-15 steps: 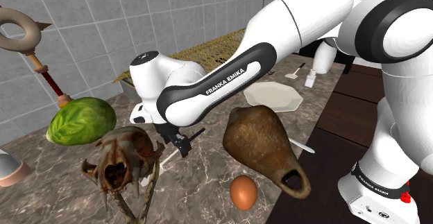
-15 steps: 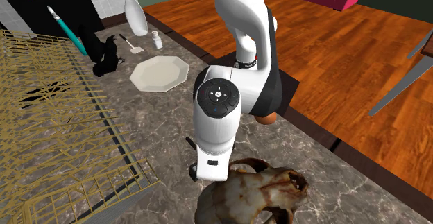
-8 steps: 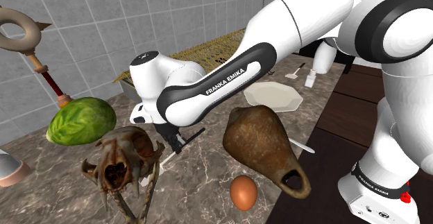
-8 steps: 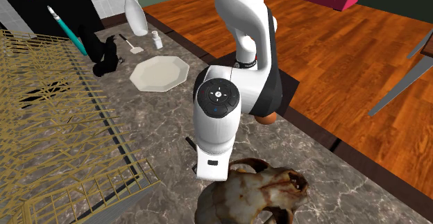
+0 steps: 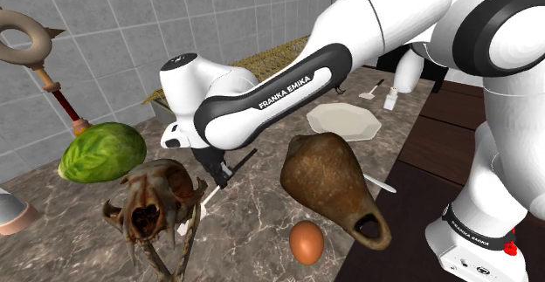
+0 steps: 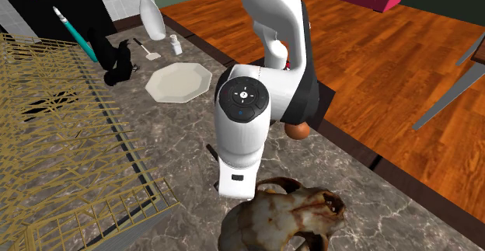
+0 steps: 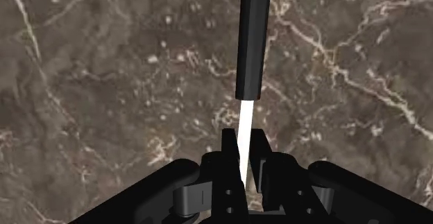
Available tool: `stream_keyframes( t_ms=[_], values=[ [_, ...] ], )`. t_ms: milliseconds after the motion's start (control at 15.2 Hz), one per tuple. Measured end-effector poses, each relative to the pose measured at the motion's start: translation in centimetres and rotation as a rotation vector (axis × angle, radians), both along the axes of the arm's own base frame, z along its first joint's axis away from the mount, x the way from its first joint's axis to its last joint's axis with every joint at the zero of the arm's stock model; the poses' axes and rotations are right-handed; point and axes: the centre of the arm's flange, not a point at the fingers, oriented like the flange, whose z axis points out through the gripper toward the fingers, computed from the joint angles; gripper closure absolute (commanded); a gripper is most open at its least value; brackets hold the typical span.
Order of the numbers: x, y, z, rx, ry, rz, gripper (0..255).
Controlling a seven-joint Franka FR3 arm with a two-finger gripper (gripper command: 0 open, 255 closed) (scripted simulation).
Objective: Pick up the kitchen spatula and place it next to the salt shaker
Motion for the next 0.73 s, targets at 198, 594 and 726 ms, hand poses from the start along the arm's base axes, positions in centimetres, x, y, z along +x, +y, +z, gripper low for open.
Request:
stream_keyframes(
  t_ms=[198,594,726],
  values=[
    [-0.1,0.1,1.5,0.000,0.000,0.000,255],
    [-0.1,0.1,4.8,0.000,0.001,0.000,255],
    [-0.1,0.0,5.7,-0.001,0.001,0.001,255]
  ],
)
